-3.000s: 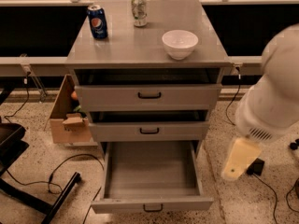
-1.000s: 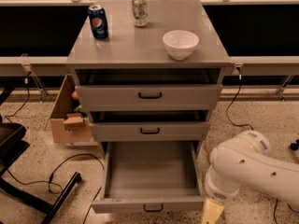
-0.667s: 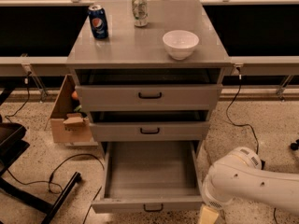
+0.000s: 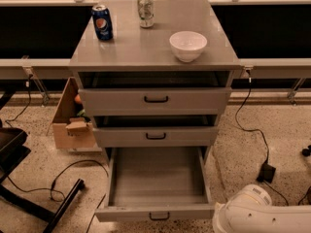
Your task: Close bottom drawer
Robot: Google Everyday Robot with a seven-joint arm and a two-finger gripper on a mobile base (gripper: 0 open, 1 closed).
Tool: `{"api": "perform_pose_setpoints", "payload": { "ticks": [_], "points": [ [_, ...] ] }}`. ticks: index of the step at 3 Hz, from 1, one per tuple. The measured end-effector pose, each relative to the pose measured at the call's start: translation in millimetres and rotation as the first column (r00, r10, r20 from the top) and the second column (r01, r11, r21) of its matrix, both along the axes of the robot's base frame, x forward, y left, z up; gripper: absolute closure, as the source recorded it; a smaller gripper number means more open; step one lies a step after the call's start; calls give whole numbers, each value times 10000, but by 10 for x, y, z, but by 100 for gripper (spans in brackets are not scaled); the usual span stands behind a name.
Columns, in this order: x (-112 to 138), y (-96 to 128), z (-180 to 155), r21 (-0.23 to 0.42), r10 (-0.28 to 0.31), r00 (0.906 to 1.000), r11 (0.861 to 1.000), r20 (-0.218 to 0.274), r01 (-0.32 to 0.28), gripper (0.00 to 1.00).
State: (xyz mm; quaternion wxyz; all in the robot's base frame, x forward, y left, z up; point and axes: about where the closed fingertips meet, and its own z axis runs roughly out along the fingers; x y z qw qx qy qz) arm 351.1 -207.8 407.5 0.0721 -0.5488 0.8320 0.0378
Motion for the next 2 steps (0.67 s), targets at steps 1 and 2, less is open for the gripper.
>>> {"api": "perform_pose_setpoints", "payload": {
  "ticks": [1, 2],
  "points": [
    [-17, 26, -81, 99, 53, 10000, 9999, -3, -53, 0],
    [-98, 67, -259, 0, 280, 9995, 9996, -161, -280, 0]
  ]
}}
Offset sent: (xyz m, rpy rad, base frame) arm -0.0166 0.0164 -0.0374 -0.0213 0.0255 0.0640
